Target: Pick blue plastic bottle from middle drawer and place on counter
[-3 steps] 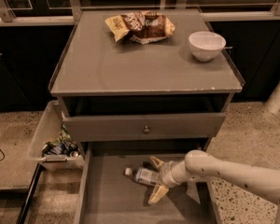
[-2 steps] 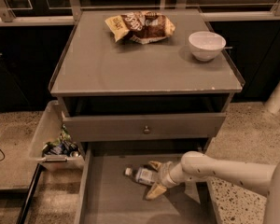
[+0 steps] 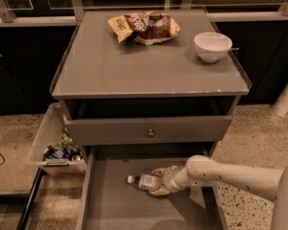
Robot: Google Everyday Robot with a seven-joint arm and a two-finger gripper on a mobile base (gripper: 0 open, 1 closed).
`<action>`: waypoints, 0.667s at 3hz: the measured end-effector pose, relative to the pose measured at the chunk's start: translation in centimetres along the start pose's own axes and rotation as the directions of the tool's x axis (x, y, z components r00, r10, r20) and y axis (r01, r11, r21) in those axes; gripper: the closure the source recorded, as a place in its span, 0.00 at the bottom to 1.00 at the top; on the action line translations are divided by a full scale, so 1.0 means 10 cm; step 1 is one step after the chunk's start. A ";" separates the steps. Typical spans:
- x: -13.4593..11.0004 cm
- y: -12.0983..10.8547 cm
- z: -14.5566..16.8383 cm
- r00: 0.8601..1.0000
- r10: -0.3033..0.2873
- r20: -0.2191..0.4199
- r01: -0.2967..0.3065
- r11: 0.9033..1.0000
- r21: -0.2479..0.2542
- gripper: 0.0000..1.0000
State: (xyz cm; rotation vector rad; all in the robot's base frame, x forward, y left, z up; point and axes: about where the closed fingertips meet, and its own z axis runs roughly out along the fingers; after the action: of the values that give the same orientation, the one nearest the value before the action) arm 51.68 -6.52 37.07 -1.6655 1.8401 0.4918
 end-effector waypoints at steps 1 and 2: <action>0.00 0.00 0.00 1.000 0.000 0.000 0.000 1.000 0.000 0.89; -0.05 0.06 -0.05 1.000 -0.020 0.006 0.020 0.999 -0.026 1.00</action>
Offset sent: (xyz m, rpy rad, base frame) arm -0.0179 0.0011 0.0206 0.0061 0.0132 0.0859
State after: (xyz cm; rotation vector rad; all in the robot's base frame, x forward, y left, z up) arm 50.97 -6.35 37.74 -1.6963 1.8179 0.5138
